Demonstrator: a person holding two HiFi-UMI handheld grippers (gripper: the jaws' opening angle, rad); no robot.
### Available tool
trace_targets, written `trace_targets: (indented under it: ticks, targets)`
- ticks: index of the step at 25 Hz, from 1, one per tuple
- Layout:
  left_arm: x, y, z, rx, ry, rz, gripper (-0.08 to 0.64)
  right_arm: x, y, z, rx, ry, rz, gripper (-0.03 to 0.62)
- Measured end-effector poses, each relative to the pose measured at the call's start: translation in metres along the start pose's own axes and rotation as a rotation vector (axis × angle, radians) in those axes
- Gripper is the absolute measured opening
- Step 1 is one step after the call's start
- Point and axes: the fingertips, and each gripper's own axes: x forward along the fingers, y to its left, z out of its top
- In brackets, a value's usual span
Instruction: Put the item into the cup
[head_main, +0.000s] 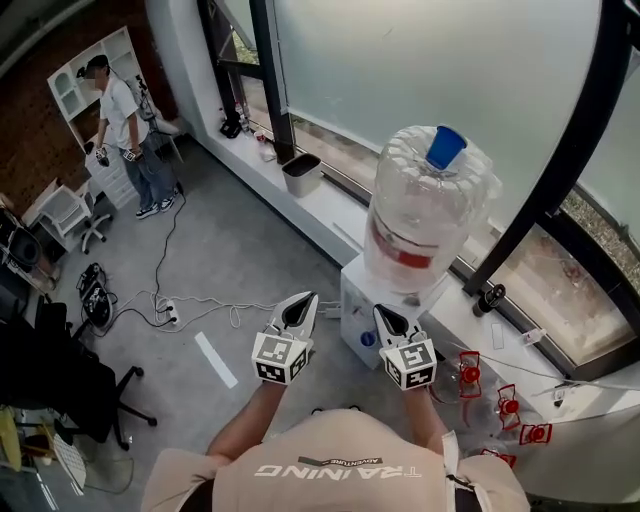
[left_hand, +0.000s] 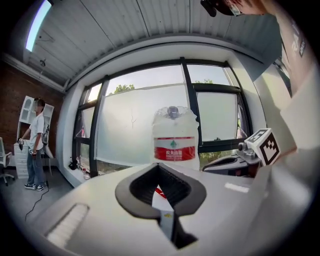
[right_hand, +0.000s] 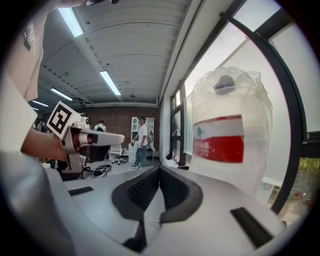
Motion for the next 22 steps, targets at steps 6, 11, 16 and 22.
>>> trace_targets:
  ticks: [6, 11, 16, 22]
  targets:
    - [0.005, 0.001, -0.001, 0.011, 0.03, -0.02, 0.008, 0.001, -0.006, 0.026, -0.015, -0.055, -0.01, 0.011]
    - [0.003, 0.0, 0.01, 0.012, 0.013, -0.033, 0.008, -0.008, 0.005, 0.041, -0.029, -0.102, 0.0, 0.011]
    - [-0.006, -0.004, 0.012, -0.004, -0.003, -0.044, 0.008, -0.015, 0.016, 0.057, -0.068, -0.129, -0.003, 0.011]
    - [-0.008, -0.002, 0.016, 0.028, 0.004, -0.071, 0.008, -0.019, 0.016, 0.058, -0.044, -0.129, -0.055, 0.011]
